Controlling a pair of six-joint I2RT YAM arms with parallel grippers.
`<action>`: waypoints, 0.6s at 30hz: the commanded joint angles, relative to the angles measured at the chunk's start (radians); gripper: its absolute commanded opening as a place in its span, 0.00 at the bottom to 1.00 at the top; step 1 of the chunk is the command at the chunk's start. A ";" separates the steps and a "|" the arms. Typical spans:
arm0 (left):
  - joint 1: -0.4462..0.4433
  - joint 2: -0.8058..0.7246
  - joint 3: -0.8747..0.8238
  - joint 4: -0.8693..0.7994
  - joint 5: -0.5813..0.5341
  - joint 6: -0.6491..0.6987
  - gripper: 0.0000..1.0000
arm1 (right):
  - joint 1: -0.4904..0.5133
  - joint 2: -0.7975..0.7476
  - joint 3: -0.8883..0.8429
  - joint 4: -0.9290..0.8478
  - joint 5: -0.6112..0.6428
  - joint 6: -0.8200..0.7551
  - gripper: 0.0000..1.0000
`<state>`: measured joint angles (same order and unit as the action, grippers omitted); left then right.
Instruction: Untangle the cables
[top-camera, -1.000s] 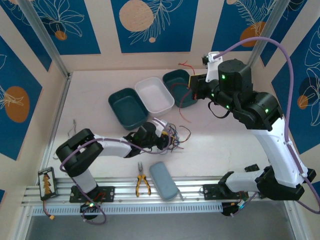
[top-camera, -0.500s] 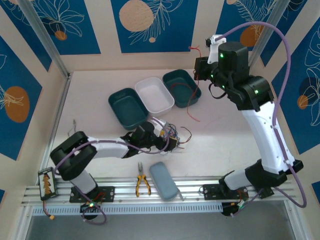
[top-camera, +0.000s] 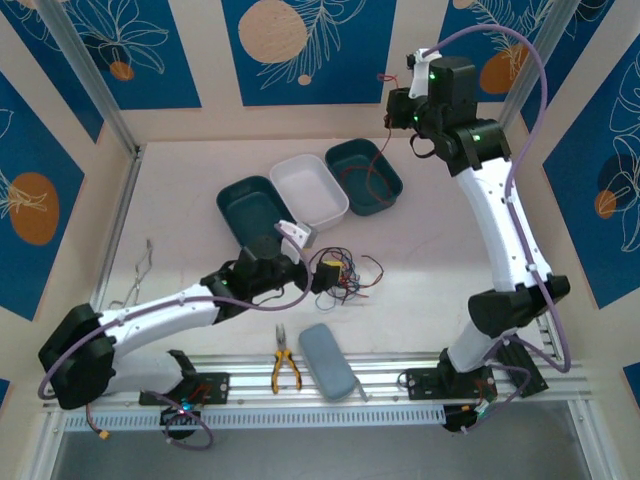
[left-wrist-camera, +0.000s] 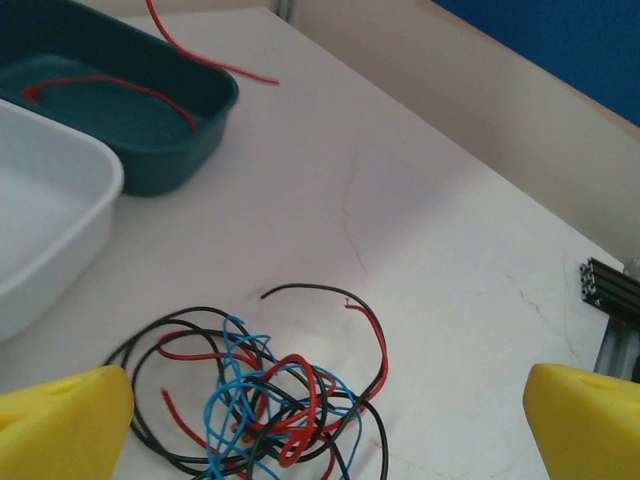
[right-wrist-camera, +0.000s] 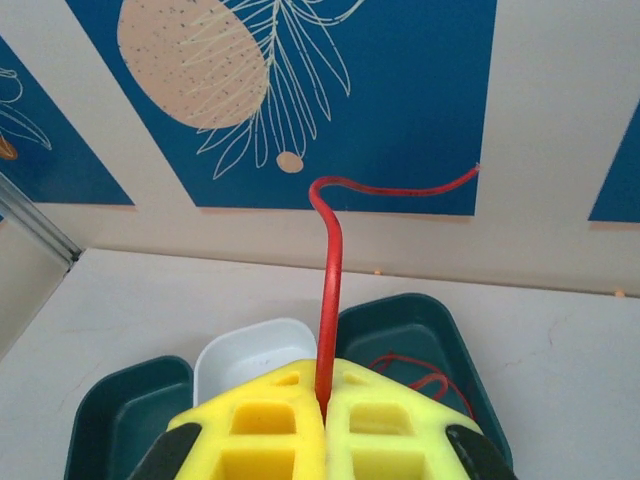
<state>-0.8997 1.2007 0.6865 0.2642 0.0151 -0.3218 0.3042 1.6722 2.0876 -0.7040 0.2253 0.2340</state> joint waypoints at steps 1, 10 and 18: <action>-0.002 -0.070 0.000 -0.094 -0.115 0.042 1.00 | -0.016 0.060 0.054 0.086 -0.074 -0.025 0.00; 0.000 -0.187 -0.040 -0.181 -0.248 0.049 1.00 | -0.022 0.293 0.224 0.059 -0.127 -0.036 0.00; 0.002 -0.216 -0.059 -0.192 -0.285 0.047 1.00 | -0.028 0.402 0.251 0.027 -0.144 -0.031 0.00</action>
<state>-0.8989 1.0027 0.6376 0.0868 -0.2314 -0.2852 0.2825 2.0640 2.3112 -0.6624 0.1139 0.2134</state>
